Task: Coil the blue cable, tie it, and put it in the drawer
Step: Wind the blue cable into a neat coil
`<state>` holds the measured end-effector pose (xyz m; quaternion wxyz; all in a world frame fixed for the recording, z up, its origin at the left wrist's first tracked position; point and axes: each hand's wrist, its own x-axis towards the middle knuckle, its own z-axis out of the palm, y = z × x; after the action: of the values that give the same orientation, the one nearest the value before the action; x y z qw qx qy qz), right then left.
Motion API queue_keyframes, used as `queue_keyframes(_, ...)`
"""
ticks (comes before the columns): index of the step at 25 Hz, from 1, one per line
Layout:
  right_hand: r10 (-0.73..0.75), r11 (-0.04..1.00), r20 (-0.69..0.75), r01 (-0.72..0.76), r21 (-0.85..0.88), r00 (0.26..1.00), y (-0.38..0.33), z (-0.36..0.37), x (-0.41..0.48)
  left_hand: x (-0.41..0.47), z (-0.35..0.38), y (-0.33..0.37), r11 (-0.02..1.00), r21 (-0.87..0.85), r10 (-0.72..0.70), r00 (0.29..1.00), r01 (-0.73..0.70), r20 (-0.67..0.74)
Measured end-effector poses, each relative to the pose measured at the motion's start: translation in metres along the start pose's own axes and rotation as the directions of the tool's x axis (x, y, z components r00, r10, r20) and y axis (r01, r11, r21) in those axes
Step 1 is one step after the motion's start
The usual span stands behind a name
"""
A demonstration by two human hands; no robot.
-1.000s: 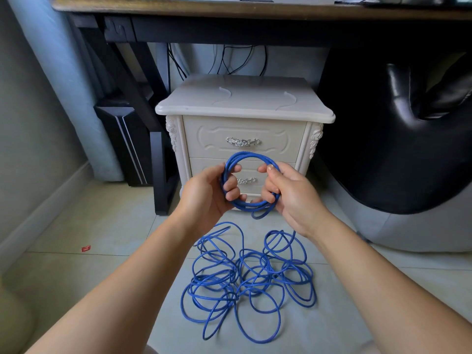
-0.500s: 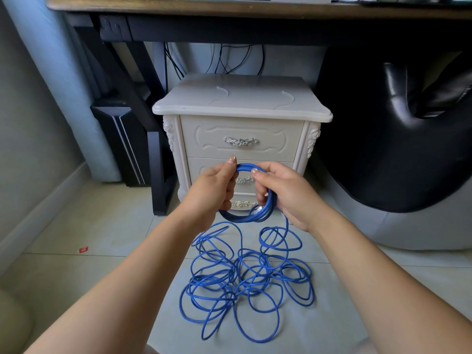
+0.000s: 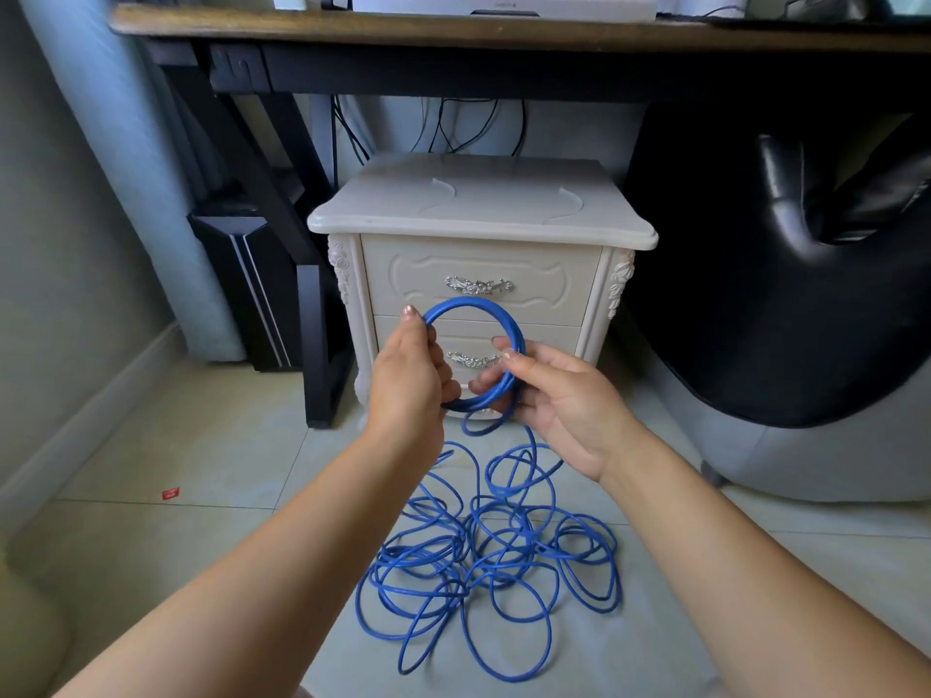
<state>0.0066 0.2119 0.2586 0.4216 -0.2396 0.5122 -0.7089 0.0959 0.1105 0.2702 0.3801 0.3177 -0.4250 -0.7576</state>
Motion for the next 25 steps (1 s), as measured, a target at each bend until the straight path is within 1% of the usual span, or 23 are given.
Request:
queue_keyframes(2, -0.03, 0.991, -0.048, 0.036, 0.13, 0.998, -0.001, 0.005, 0.001, -0.002, 0.005, -0.002, 0.997, -0.042, -0.071, 0.997, 0.072, 0.017)
queue_keyframes(4, -0.049, 0.985, -0.093, 0.064, 0.163, 0.994, -0.005, 0.005, 0.004, -0.002, 0.005, -0.001, 0.983, -0.087, -0.155, 0.984, 0.163, 0.085)
queue_keyframes(6, -0.062, 0.99, -0.096, 0.073, 0.123, 0.993, -0.008, 0.003, 0.005, -0.002, -0.002, 0.001, 0.954, -0.14, -0.233, 0.949, 0.266, 0.211)
queue_keyframes(7, -0.06, 0.994, -0.078, 0.066, 0.086, 0.995, -0.009, 0.001, 0.005, -0.002, -0.006, 0.002, 0.942, -0.134, -0.265, 0.926, 0.308, 0.269)
queue_keyframes(9, -0.044, 0.999, -0.026, 0.044, -0.002, 0.999, -0.009, -0.001, 0.004, -0.002, -0.013, 0.005, 0.936, -0.051, -0.311, 0.887, 0.348, 0.342)
queue_keyframes(11, -0.028, 0.993, 0.015, 0.03, -0.11, 0.999, -0.01, -0.002, 0.005, 0.0, -0.016, 0.009, 0.946, 0.07, -0.319, 0.872, 0.316, 0.372)
queue_keyframes(14, -0.007, 0.959, 0.07, 0.027, -0.282, 0.998, -0.013, -0.003, 0.007, 0.004, -0.017, 0.015, 0.944, 0.276, -0.288, 0.862, 0.182, 0.417)
queue_keyframes(17, 0.03, 0.86, 0.08, 0.015, -0.51, 0.996, -0.015, -0.005, 0.008, 0.008, -0.018, 0.015, 0.898, 0.434, -0.286, 0.845, 0.072, 0.451)
queue_keyframes(18, 0.038, 0.834, 0.077, 0.011, -0.552, 0.996, -0.015, -0.004, 0.009, 0.01, -0.018, 0.013, 0.884, 0.465, -0.283, 0.845, 0.047, 0.453)
queue_keyframes(19, 0.036, 0.835, 0.071, 0.009, -0.55, 0.997, -0.014, -0.004, 0.01, 0.011, -0.017, 0.011, 0.879, 0.476, -0.271, 0.851, 0.028, 0.451)
queue_keyframes(20, 0.025, 0.869, 0.054, 0.005, -0.494, 0.998, -0.013, -0.004, 0.012, 0.011, -0.014, 0.009, 0.885, 0.466, -0.247, 0.862, 0.015, 0.442)
queue_keyframes(22, 0.012, 0.965, 0.022, -0.006, -0.261, 1.0, -0.013, -0.005, 0.013, 0.012, -0.01, 0.004, 0.919, 0.395, -0.176, 0.899, 0.004, 0.4)
queue_keyframes(23, 0.017, 0.985, 0.027, -0.012, -0.173, 1.0, -0.014, -0.006, 0.013, 0.013, -0.009, 0.003, 0.935, 0.354, -0.137, 0.92, -0.002, 0.368)
queue_keyframes(24, 0.03, 0.99, 0.042, -0.023, -0.142, 0.999, -0.014, -0.008, 0.012, 0.014, -0.008, 0.002, 0.947, 0.32, -0.1, 0.938, -0.012, 0.332)
queue_keyframes(25, 0.053, 0.988, 0.062, -0.044, -0.146, 0.997, -0.015, -0.009, 0.011, 0.015, -0.009, 0.002, 0.956, 0.292, -0.066, 0.952, -0.025, 0.297)
